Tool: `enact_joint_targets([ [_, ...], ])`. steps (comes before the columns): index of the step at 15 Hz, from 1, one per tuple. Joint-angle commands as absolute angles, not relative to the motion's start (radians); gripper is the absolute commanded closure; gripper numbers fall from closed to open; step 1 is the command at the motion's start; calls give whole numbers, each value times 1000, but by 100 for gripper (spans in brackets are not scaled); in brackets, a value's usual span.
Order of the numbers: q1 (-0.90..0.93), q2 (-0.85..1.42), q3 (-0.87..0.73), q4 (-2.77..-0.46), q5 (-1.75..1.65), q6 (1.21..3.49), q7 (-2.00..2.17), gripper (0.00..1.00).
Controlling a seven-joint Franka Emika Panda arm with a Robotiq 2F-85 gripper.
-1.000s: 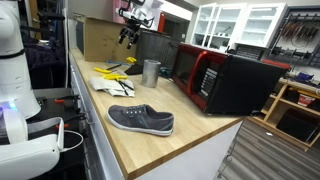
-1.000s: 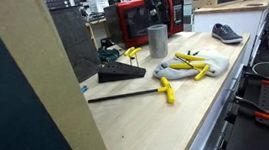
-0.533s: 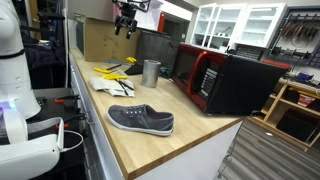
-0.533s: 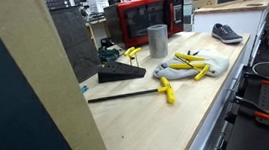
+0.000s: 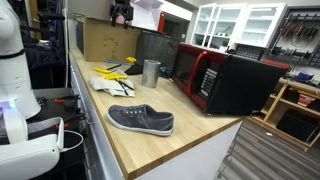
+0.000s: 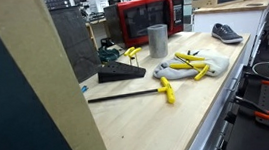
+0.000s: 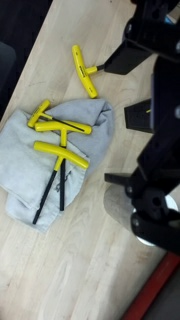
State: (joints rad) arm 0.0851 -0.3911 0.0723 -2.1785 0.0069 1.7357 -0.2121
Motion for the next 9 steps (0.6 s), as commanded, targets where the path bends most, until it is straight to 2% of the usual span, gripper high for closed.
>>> enact_joint_targets([
  [1,94,-520,45,-2278,-8,1775,-247,0],
  [2,95,-444,55,-2211,0,1742,-211,0],
  [9,98,-507,44,-2261,-1,1751,-226,0],
])
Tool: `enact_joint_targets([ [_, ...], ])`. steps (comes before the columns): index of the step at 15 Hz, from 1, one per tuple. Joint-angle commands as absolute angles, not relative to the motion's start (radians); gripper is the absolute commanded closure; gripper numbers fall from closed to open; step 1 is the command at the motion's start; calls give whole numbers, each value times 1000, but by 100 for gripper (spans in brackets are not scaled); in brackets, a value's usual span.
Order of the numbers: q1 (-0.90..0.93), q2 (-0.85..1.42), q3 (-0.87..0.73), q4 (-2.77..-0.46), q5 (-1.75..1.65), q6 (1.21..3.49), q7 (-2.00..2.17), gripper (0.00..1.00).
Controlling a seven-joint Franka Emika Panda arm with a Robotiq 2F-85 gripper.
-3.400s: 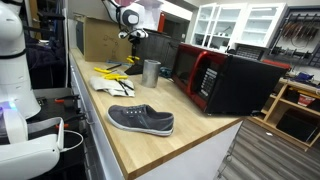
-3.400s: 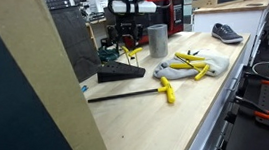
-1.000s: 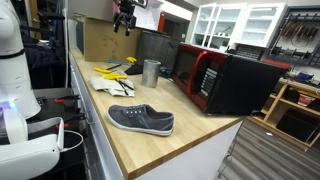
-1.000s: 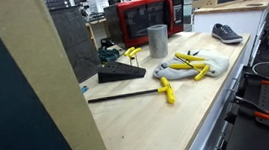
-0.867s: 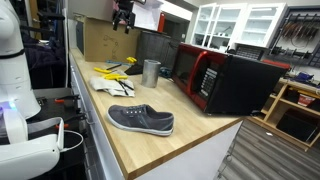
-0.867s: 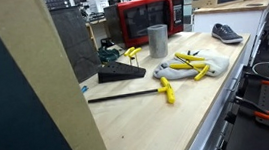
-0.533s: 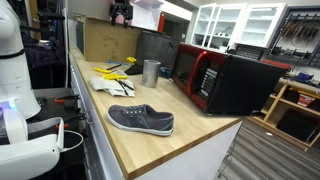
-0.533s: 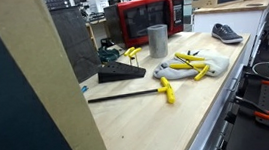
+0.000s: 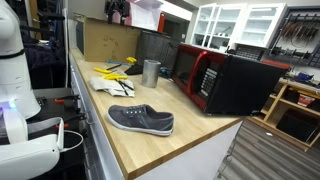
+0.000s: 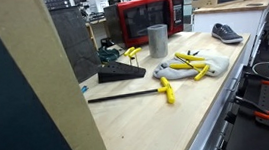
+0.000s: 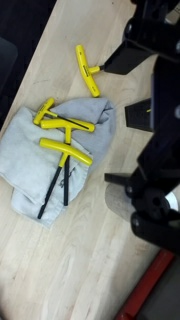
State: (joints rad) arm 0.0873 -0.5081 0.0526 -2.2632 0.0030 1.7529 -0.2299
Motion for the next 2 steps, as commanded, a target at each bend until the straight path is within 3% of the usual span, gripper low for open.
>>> enact_joint_targets([
  [1,98,-507,44,-2263,-1,1753,-226,0],
  [2,98,-507,44,-2263,-1,1753,-226,0],
])
